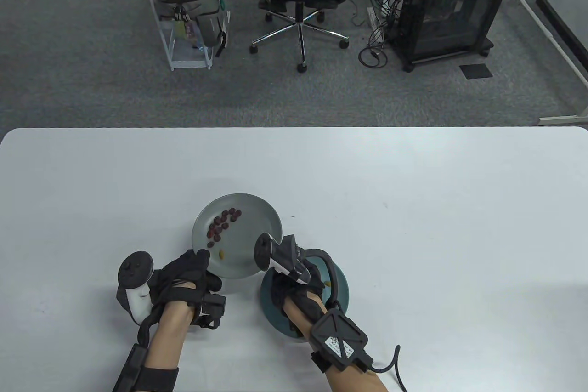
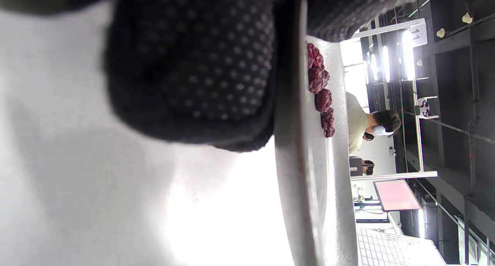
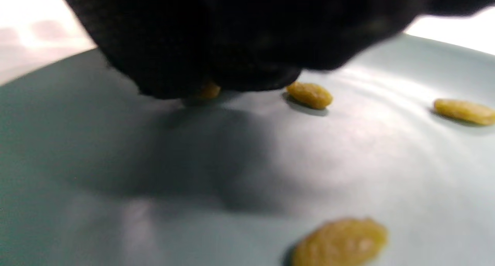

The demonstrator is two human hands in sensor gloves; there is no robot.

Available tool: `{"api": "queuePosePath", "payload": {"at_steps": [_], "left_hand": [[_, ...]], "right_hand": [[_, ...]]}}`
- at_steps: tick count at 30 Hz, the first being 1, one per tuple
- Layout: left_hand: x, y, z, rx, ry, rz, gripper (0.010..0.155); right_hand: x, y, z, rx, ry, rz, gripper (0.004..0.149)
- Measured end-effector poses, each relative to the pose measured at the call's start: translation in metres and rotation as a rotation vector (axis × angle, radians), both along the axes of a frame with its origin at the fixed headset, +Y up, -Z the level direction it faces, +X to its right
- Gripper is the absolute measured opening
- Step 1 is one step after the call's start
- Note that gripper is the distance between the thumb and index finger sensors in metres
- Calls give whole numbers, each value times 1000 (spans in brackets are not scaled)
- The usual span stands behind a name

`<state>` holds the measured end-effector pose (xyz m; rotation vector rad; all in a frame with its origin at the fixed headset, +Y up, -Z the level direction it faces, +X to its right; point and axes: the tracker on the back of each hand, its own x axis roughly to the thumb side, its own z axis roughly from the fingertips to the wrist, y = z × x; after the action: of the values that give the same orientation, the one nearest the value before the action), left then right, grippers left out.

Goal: Pick raisins with hand pinch into plate

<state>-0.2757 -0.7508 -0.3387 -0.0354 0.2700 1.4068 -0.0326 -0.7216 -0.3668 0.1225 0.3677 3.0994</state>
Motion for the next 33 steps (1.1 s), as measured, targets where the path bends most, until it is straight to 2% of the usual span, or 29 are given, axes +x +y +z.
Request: {"api": "queuePosePath", "payload": {"at_steps": [10, 18, 33], "left_hand": [[2, -1, 0, -5, -6, -10, 52], [9, -3, 1, -15, -30, -3, 52], [42, -3, 6, -15, -141, -15, 52]], "right_hand": [[28, 28, 18, 70, -27, -141, 49], [37, 51, 36, 144, 17, -265, 51], [42, 67, 47, 215, 39, -393, 51]]}}
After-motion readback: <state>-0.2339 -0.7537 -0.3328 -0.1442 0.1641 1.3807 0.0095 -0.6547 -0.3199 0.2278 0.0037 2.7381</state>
